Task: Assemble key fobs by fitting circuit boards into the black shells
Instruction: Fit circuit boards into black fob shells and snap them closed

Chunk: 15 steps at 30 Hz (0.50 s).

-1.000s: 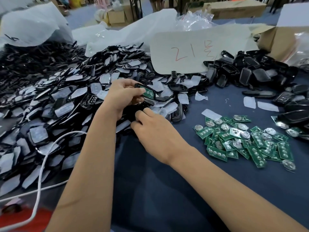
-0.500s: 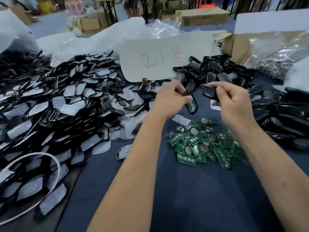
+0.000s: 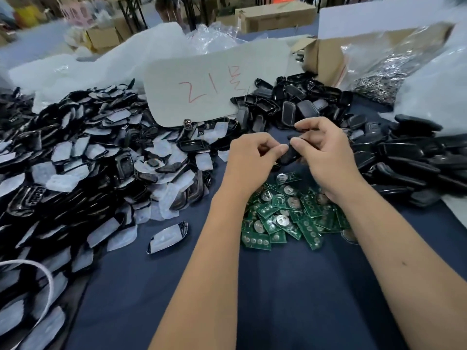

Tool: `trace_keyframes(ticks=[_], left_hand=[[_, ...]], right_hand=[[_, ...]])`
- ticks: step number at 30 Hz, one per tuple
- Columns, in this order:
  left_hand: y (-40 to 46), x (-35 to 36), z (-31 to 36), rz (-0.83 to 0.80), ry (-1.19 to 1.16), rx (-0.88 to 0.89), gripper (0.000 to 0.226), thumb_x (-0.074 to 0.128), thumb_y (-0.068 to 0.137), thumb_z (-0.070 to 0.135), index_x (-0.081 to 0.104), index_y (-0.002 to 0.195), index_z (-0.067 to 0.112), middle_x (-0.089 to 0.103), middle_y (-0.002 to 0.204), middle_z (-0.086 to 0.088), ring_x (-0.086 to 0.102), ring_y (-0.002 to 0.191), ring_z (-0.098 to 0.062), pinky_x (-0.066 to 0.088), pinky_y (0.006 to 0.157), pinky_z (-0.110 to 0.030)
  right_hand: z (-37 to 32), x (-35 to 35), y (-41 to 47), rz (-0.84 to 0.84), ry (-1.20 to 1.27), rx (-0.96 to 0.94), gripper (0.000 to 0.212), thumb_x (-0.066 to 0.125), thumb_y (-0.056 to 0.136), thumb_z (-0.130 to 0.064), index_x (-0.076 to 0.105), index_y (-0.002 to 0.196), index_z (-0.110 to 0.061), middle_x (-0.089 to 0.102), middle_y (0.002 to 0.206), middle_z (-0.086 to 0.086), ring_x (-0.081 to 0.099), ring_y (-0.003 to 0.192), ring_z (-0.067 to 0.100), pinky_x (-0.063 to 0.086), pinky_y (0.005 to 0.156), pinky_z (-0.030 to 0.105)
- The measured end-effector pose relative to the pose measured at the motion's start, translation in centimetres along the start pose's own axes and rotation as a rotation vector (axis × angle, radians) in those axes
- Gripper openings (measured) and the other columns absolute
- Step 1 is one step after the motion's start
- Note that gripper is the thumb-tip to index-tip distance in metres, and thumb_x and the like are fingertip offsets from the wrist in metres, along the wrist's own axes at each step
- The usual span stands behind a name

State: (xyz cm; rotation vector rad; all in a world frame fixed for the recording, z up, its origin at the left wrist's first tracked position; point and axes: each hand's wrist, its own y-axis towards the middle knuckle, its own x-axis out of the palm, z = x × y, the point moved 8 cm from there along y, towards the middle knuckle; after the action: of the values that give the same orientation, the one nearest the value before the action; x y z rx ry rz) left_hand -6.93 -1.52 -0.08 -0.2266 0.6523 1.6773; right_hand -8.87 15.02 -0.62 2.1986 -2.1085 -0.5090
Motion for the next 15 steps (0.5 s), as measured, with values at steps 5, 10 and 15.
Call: trace_keyframes(ticks=[5,10,15], left_hand=[[0.1,0.0,-0.2,0.023,-0.185,-0.059,0.016,0.072,0.097,0.020,0.072,0.087,0.008,0.068,0.067,-0.004,0.060,0.057,-0.012,0.049,0.058,-0.033],[-0.1,-0.4,0.3,0.036,-0.350,-0.062,0.011,0.070,0.099,0.017,0.071,0.089,0.013,0.069,0.075,-0.015,0.059,0.061,-0.013,0.049,0.059,-0.029],[0.0,-0.3,0.9,-0.033,-0.449,-0.053,0.007,0.067,0.099,0.010,0.074,0.097,0.011,0.072,0.087,-0.009,0.061,0.071,-0.011,0.051,0.061,-0.029]], right_hand=[[0.5,0.0,-0.2,0.023,0.391,0.128,0.015,0.073,0.094,-0.004,0.070,0.105,-0.015,0.079,0.090,0.001,0.073,0.084,0.017,0.060,0.072,0.031],[-0.1,0.3,-0.4,0.003,0.574,0.149,0.021,0.075,0.085,-0.001,0.069,0.104,-0.009,0.080,0.089,0.005,0.076,0.080,0.018,0.063,0.076,0.031],[-0.5,0.2,-0.2,-0.086,0.671,0.191,0.029,0.074,0.077,-0.007,0.068,0.105,-0.005,0.074,0.079,0.004,0.064,0.064,0.013,0.055,0.062,0.022]])
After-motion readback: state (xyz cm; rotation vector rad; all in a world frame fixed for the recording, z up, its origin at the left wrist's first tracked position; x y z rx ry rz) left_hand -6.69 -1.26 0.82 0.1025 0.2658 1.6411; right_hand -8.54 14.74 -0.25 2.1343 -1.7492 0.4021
